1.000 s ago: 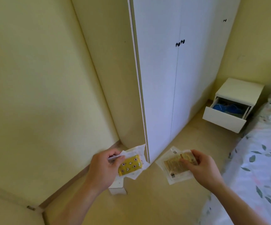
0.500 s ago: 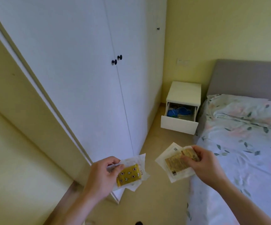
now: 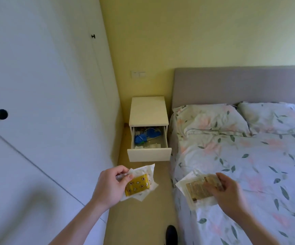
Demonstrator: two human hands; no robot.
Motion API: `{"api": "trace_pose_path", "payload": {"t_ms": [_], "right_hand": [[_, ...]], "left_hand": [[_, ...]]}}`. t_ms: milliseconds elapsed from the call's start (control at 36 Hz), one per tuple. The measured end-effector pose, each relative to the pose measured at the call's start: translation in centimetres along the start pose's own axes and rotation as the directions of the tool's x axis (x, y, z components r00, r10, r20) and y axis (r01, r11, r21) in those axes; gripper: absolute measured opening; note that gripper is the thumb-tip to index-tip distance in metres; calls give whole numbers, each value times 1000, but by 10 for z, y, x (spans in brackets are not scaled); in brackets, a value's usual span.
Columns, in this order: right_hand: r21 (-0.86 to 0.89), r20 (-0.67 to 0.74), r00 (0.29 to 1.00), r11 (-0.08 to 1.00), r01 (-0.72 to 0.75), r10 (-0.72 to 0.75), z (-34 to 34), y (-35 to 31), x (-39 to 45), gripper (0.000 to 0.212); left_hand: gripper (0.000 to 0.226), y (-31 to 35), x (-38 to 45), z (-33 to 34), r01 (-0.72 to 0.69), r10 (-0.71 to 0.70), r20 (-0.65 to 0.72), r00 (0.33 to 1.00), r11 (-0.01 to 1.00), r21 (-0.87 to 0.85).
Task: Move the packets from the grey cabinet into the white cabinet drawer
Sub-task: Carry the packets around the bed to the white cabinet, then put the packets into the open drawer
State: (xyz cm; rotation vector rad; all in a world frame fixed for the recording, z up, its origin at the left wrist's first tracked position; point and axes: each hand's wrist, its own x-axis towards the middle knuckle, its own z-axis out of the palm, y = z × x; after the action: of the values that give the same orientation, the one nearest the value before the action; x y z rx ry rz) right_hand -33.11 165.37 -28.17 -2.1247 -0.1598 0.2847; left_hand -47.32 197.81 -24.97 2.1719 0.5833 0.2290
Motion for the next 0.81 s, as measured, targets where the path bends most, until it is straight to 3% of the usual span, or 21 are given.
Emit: {"api": "trace_pose_path", "payload": {"t_ms": [472, 806], "right_hand": [[-51, 222, 975, 998, 26, -14, 49, -63, 293, 17], [-178, 275, 950, 979, -98, 145, 161, -70, 473, 16]], "left_hand": [[18, -7, 211, 19, 265, -263, -127, 956, 964, -2], [22, -71, 387, 21, 364, -363, -51, 930, 931, 14]]}}
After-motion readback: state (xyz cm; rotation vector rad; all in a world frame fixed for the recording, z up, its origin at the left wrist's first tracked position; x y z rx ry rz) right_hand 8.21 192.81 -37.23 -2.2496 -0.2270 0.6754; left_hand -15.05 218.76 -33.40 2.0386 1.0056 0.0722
